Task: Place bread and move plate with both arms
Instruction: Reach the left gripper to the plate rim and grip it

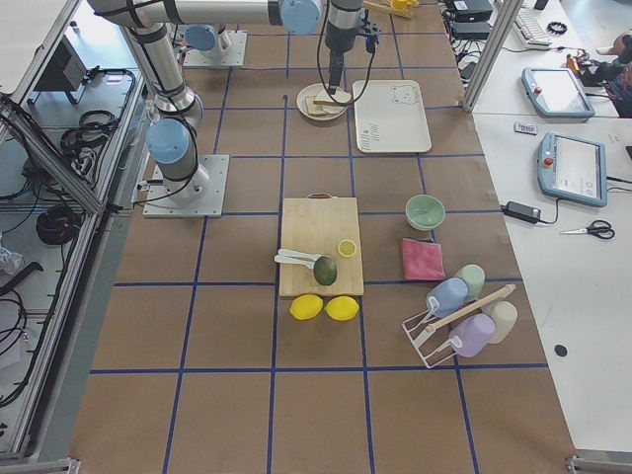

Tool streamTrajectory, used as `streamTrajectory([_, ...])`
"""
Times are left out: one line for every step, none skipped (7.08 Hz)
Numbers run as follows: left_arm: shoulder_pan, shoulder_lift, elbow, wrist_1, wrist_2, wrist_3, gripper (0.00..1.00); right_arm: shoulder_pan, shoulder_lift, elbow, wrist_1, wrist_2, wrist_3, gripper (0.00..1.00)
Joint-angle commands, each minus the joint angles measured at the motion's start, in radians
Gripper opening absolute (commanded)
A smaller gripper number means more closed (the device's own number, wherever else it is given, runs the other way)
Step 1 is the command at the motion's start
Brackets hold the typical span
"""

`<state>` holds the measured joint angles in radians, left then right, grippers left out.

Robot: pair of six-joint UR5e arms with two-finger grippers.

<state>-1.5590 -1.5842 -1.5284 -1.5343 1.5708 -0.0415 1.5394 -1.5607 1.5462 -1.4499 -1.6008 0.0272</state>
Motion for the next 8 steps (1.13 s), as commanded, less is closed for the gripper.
streamTrajectory([0.000,-0.020,0.001,-0.001,0.006,-0.033,1.00,0.001,-0.008,0.003,0.002,0.001,-0.003,1.00])
streamTrajectory([0.000,-0.029,0.001,0.000,-0.011,-0.088,1.00,0.001,-0.009,0.003,0.002,0.002,-0.004,1.00])
streamTrajectory([-0.009,-0.048,-0.001,0.005,-0.012,-0.131,1.00,0.001,-0.010,0.003,0.002,0.002,-0.004,1.00])
streamTrajectory([-0.010,-0.081,-0.015,0.011,-0.015,-0.162,1.00,0.001,-0.010,0.003,0.002,0.002,-0.003,1.00])
streamTrajectory([-0.010,-0.101,-0.060,0.031,-0.082,-0.167,0.99,0.001,-0.009,0.003,0.002,0.002,-0.003,1.00])
streamTrajectory([-0.012,-0.118,-0.122,0.119,-0.141,-0.176,0.99,0.001,-0.009,0.003,0.002,0.002,-0.003,1.00])
streamTrajectory([-0.032,-0.132,-0.195,0.211,-0.146,-0.211,0.98,0.001,-0.009,0.003,0.003,0.002,-0.001,1.00])
streamTrajectory([-0.085,-0.149,-0.269,0.329,-0.143,-0.259,0.98,0.001,-0.009,0.003,0.005,0.002,-0.003,1.00])
